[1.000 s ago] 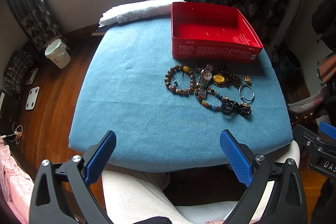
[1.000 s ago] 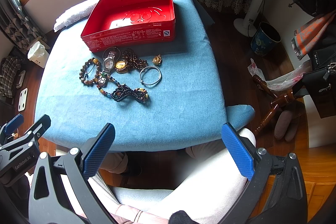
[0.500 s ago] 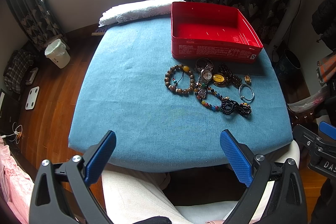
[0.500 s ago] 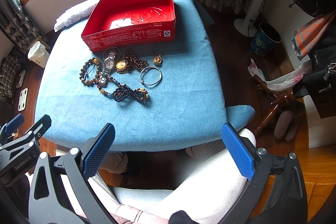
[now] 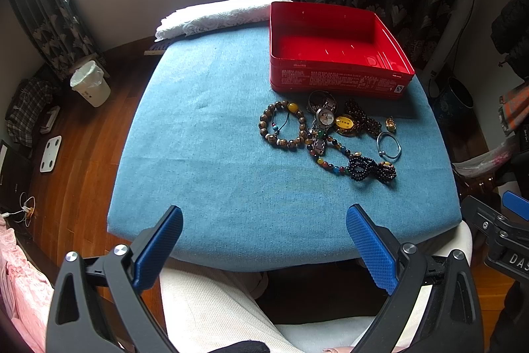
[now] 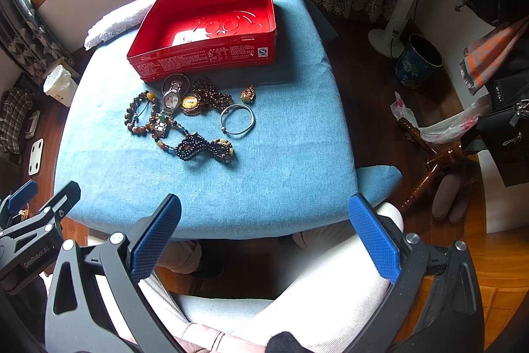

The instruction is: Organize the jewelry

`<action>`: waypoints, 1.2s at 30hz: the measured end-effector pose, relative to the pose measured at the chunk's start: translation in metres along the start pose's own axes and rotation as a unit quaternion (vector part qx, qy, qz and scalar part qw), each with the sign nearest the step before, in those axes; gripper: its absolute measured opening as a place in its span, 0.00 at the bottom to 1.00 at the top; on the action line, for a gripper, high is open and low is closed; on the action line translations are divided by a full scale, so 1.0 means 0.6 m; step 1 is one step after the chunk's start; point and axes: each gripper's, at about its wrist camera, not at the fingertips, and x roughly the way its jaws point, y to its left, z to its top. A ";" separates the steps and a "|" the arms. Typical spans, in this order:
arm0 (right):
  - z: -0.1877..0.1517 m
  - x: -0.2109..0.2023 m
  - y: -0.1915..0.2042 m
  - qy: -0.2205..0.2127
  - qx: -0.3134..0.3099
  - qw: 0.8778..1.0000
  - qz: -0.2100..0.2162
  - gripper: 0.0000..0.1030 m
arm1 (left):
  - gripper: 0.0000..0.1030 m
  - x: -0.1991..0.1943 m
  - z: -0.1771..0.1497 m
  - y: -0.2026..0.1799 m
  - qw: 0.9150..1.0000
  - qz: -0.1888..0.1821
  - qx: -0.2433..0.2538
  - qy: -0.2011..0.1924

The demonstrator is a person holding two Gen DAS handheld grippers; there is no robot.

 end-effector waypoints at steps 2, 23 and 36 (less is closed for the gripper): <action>0.000 0.001 0.000 0.001 0.001 1.000 0.000 0.95 | 0.94 0.004 -0.005 0.001 1.000 0.000 0.000 0.000; 0.059 0.102 -0.011 0.032 -0.008 0.998 0.060 0.95 | 0.93 0.120 0.051 0.040 1.000 0.000 -0.017 0.021; 0.164 0.202 -0.027 0.043 -0.006 0.996 0.083 0.68 | 0.78 0.247 0.129 0.047 0.999 0.013 -0.008 0.048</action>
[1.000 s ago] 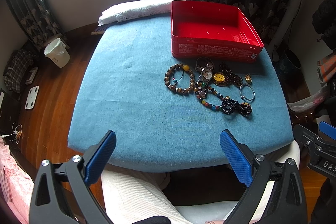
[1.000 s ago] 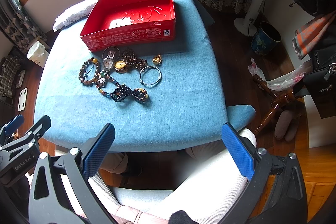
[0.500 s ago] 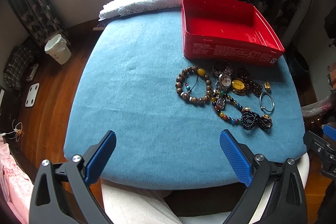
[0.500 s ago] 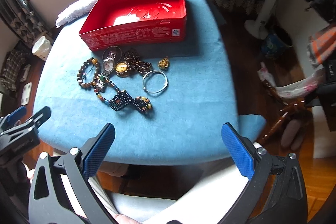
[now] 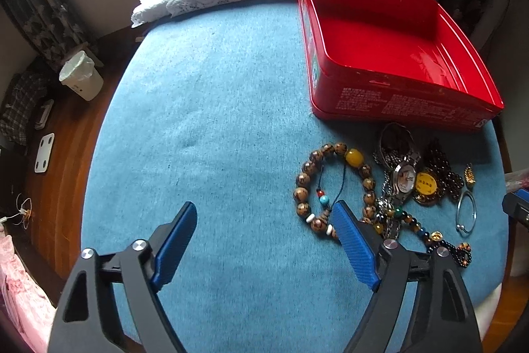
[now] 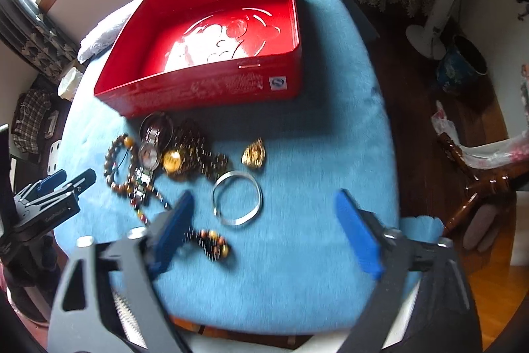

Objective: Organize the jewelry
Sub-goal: 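Reach the left tool to the brown bead bracelet while the right tool reaches the gold pendant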

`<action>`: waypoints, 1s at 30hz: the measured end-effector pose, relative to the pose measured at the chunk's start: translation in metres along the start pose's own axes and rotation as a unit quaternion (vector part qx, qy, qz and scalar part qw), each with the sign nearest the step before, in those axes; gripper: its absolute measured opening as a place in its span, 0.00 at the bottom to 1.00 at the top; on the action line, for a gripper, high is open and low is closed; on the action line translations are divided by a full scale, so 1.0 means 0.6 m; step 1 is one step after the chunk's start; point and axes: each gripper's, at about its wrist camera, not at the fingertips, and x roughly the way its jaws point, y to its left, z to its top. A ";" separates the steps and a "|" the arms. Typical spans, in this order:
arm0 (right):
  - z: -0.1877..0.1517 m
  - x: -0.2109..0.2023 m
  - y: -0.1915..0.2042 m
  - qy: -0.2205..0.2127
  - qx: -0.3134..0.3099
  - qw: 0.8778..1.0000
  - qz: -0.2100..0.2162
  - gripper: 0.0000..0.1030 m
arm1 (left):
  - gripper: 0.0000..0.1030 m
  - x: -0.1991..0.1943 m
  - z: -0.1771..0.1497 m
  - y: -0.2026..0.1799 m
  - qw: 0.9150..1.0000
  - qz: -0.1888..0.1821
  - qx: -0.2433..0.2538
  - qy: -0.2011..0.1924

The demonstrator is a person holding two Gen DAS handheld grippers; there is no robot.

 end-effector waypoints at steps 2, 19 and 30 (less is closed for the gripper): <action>0.014 0.019 -0.007 0.010 0.006 1.000 0.012 0.63 | 0.75 0.012 0.006 0.001 1.000 -0.005 -0.003 0.007; 0.043 0.084 0.002 0.044 -0.018 0.999 -0.005 0.27 | 0.74 0.061 0.026 -0.012 0.999 -0.028 0.016 0.033; 0.039 0.082 0.016 0.034 -0.045 0.998 -0.017 0.20 | 0.48 0.064 0.036 -0.024 0.998 -0.054 0.024 0.031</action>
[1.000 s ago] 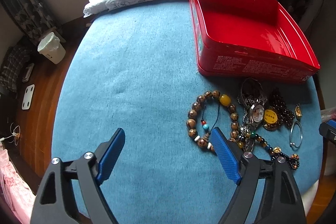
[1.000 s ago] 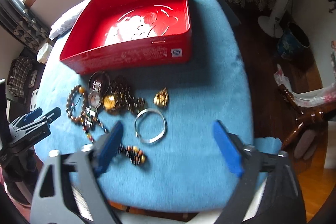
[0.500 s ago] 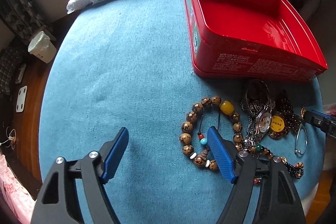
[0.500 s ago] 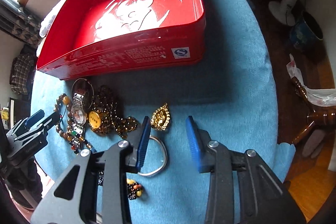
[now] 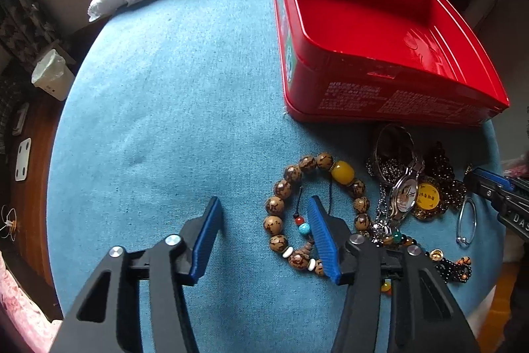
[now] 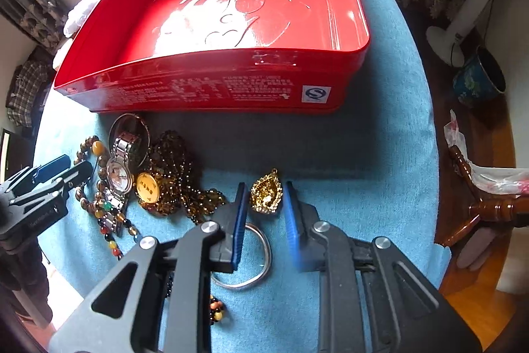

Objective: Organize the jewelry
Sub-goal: 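Reach the left tool to the brown bead bracelet while the right tool reaches the gold pendant, then grasp and carry the bracelet with the left tool while the right tool carries the pendant into the tin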

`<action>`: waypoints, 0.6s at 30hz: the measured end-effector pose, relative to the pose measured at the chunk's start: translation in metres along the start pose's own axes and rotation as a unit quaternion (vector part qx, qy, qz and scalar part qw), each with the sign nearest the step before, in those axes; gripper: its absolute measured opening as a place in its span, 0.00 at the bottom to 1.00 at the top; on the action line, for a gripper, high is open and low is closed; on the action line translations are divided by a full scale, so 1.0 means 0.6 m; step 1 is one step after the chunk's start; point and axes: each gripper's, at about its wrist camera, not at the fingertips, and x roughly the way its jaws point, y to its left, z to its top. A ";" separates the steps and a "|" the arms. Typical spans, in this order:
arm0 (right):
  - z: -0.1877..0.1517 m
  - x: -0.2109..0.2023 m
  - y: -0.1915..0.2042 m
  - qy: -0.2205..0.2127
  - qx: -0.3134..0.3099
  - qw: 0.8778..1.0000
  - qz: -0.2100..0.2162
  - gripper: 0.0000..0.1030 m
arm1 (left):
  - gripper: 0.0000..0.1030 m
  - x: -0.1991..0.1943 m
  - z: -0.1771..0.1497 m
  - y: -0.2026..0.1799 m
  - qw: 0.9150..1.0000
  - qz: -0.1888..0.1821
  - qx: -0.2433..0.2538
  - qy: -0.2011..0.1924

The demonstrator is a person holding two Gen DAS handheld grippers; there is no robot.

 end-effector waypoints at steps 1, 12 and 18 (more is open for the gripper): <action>0.000 -0.001 -0.001 0.000 0.003 1.000 0.002 0.20 | 0.44 0.000 0.001 -0.001 1.000 -0.002 0.001 0.000; 0.006 0.005 0.008 0.002 -0.001 1.000 -0.009 0.20 | 0.12 -0.002 0.007 -0.018 1.000 -0.012 0.008 -0.010; 0.001 -0.001 0.015 0.000 0.013 1.000 -0.006 0.19 | 0.12 -0.009 0.008 -0.009 0.999 -0.043 -0.020 -0.012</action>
